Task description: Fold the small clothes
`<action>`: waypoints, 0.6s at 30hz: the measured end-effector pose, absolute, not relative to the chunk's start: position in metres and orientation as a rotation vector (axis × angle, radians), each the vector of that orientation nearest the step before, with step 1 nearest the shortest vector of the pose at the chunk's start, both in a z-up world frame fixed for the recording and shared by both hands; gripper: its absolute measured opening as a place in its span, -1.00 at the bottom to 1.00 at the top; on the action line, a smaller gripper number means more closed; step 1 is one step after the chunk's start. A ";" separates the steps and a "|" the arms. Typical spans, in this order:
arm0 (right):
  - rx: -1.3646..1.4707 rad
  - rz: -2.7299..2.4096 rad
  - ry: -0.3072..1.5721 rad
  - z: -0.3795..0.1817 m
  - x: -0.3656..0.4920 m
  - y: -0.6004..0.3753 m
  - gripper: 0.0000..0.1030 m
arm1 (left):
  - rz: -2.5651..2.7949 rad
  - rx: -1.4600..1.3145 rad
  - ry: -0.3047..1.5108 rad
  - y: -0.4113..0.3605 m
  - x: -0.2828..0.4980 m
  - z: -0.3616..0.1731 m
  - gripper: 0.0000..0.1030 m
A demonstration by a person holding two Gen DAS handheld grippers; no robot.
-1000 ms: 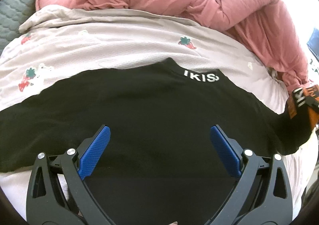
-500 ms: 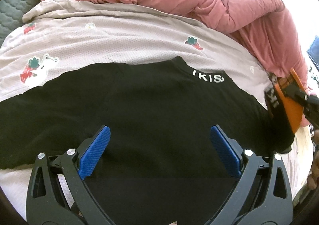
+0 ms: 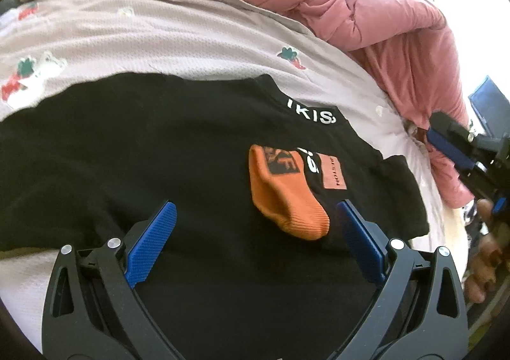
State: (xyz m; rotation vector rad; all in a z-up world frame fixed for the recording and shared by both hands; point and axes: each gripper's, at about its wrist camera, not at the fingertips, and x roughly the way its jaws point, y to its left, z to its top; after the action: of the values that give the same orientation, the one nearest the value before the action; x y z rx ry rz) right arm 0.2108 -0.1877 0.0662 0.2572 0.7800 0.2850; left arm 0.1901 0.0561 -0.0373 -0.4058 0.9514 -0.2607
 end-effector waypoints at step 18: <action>0.247 0.039 0.806 0.026 0.167 -0.285 -0.19 | -0.378 -0.532 0.958 0.033 0.210 -0.065 -0.48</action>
State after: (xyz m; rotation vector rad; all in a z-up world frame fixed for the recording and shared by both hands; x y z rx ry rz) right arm 0.1667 -0.2845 0.0255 0.2470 0.8061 0.0393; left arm 0.2098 0.0334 -0.0648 -0.5320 0.9580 -0.3776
